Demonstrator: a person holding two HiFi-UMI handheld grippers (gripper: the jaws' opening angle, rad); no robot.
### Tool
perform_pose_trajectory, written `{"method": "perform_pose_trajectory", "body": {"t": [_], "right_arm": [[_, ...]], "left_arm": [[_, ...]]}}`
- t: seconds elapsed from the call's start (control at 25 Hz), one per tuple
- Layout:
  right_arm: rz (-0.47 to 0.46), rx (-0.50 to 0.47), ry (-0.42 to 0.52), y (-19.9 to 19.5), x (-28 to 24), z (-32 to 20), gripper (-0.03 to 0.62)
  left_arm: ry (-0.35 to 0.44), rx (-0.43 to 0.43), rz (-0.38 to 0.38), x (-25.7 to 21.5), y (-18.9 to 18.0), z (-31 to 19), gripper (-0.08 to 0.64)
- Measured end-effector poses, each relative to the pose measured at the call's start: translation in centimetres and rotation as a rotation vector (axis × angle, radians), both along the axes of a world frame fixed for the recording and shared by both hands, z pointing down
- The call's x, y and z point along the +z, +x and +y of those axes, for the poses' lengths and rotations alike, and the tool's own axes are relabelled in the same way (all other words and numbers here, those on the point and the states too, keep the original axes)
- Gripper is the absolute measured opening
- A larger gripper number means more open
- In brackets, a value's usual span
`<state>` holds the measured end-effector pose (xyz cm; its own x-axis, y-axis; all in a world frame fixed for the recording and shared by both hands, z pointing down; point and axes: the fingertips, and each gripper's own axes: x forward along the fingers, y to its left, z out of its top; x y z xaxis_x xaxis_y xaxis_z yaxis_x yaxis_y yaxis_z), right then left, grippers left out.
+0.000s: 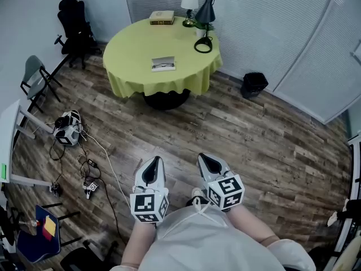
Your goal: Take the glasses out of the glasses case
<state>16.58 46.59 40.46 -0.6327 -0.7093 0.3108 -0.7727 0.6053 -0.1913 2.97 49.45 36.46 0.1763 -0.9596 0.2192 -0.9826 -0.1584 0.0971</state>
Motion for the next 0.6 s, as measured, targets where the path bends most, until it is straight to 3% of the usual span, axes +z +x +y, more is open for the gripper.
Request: {"method": "perform_pose_trajectory", "body": {"t": [0.28,0.6], "right_arm": [[0.022,-0.049,0.005,3.2,0.2,-6.6,0.0],[0.045,-0.104,-0.021,4.5,1.6,-12.9,0.0]], "left_arm": [[-0.006,-0.092,0.077,0.6,2.0,-5.9,0.008],[-0.059,-0.136,0.054,2.3,2.6,-10.9,0.008]]}}
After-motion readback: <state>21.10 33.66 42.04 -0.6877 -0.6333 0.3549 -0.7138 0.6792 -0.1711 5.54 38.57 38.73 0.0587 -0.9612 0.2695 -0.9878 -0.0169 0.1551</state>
